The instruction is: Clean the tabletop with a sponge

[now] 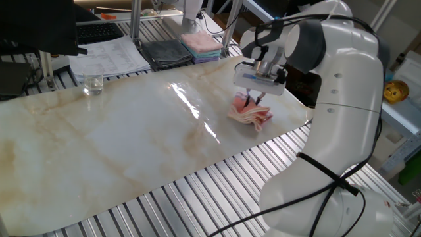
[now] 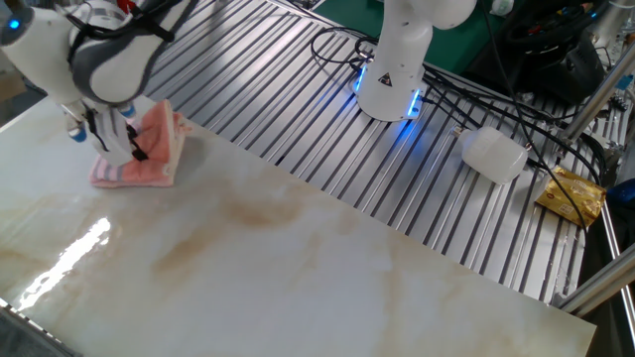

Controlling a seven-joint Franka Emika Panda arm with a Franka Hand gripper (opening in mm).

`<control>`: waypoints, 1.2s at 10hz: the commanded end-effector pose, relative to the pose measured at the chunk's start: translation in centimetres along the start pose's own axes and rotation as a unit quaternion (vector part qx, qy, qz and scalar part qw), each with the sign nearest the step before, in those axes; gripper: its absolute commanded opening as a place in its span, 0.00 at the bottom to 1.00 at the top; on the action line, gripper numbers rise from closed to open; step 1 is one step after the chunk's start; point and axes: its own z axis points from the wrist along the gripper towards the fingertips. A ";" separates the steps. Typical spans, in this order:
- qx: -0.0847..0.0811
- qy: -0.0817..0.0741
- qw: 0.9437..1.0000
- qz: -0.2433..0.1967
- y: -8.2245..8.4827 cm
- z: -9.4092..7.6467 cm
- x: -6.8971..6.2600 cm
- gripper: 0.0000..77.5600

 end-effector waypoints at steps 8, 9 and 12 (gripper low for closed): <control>-0.034 0.000 0.999 0.012 8.6 3.0 8.5 0.02; -0.032 -0.003 0.999 0.013 8.7 2.7 8.3 0.02; -0.025 -0.010 0.999 0.022 8.6 2.7 7.9 0.02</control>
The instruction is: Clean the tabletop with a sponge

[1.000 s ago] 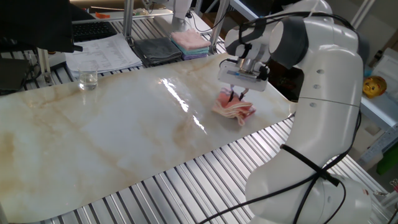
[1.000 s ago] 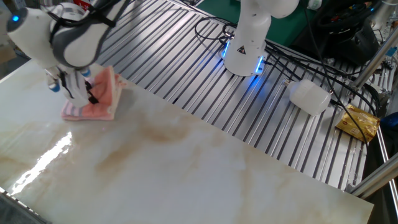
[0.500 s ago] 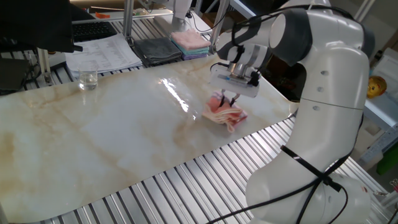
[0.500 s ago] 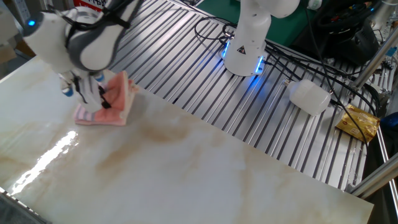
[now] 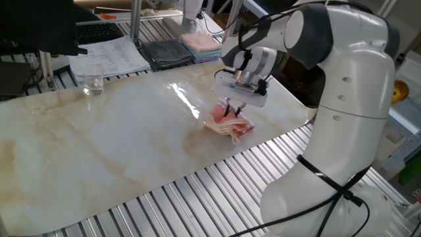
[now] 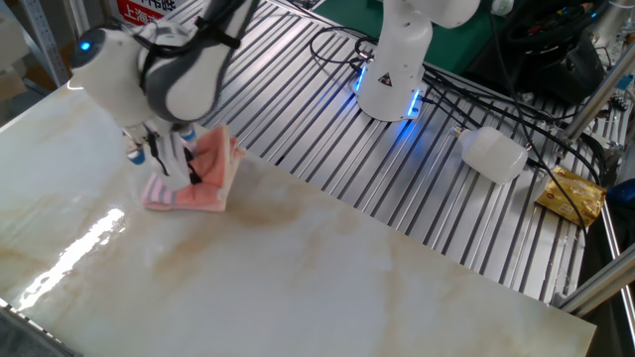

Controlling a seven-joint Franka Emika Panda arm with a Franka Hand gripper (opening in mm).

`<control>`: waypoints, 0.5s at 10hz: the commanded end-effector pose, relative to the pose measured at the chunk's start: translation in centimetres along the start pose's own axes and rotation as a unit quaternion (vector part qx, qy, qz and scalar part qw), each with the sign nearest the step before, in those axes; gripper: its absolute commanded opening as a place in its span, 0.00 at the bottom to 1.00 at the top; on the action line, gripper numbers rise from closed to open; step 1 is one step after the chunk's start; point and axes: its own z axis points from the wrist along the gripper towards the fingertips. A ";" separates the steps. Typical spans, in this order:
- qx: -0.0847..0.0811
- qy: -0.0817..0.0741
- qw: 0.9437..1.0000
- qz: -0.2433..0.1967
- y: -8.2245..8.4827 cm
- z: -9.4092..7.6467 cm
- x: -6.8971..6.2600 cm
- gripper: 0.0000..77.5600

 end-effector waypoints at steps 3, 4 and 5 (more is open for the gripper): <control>0.006 -0.011 1.000 -0.001 0.6 -0.2 0.1 0.02; 0.007 -0.014 1.000 -0.010 0.6 -0.2 0.1 0.02; 0.007 -0.014 1.000 -0.014 0.6 -0.2 0.1 0.02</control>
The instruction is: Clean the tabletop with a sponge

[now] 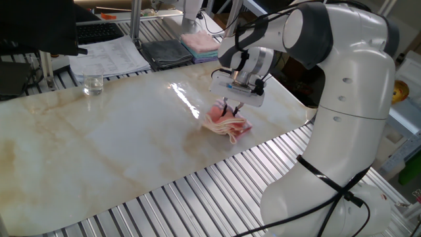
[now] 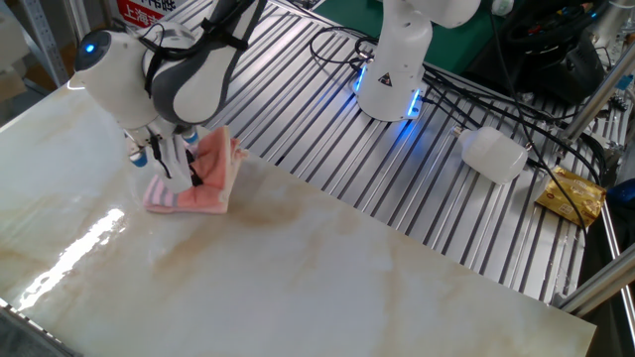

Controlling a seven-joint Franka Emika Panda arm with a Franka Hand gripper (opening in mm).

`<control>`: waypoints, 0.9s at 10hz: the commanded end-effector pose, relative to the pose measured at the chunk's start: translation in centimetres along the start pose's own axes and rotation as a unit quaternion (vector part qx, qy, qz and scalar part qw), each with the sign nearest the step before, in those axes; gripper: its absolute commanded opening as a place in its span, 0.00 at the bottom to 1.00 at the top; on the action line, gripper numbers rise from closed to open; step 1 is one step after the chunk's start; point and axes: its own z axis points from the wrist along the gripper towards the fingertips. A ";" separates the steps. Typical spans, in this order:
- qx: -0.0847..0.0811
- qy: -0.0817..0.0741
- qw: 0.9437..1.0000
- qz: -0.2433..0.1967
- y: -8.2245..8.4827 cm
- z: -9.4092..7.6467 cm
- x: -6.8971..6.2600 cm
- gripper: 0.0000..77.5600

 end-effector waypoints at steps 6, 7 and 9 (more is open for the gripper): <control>-0.014 -0.017 1.000 -0.016 6.2 1.4 1.6 0.02; -0.014 -0.017 1.000 -0.016 6.6 1.4 1.7 0.02; -0.020 -0.014 1.000 -0.015 8.7 2.7 3.5 0.02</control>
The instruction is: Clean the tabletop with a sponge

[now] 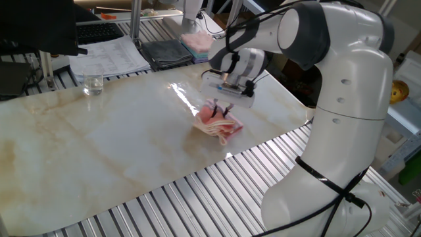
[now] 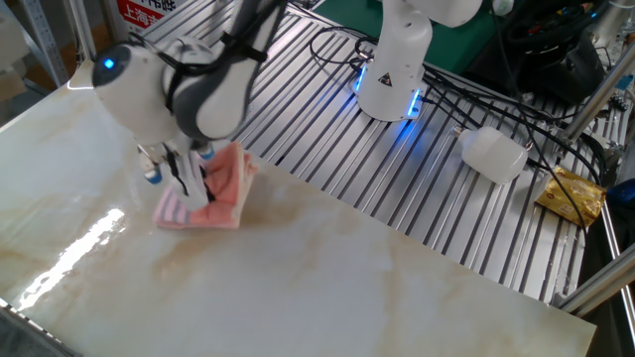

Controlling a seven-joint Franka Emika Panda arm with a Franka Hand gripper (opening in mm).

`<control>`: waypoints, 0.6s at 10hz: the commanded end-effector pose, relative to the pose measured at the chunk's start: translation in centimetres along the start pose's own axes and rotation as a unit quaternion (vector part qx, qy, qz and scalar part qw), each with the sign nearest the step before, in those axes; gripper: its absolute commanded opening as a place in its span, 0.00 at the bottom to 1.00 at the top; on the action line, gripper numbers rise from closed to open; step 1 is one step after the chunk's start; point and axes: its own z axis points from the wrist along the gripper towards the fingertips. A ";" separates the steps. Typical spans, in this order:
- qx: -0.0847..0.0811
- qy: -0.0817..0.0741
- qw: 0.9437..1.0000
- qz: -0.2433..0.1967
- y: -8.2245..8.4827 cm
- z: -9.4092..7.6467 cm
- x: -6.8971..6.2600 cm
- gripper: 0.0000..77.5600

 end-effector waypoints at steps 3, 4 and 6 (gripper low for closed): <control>-0.011 0.000 1.000 0.004 4.9 2.0 4.5 0.02; -0.015 0.003 1.000 -0.003 4.8 2.1 5.1 0.02; -0.017 0.007 1.000 -0.005 4.8 2.2 5.2 0.02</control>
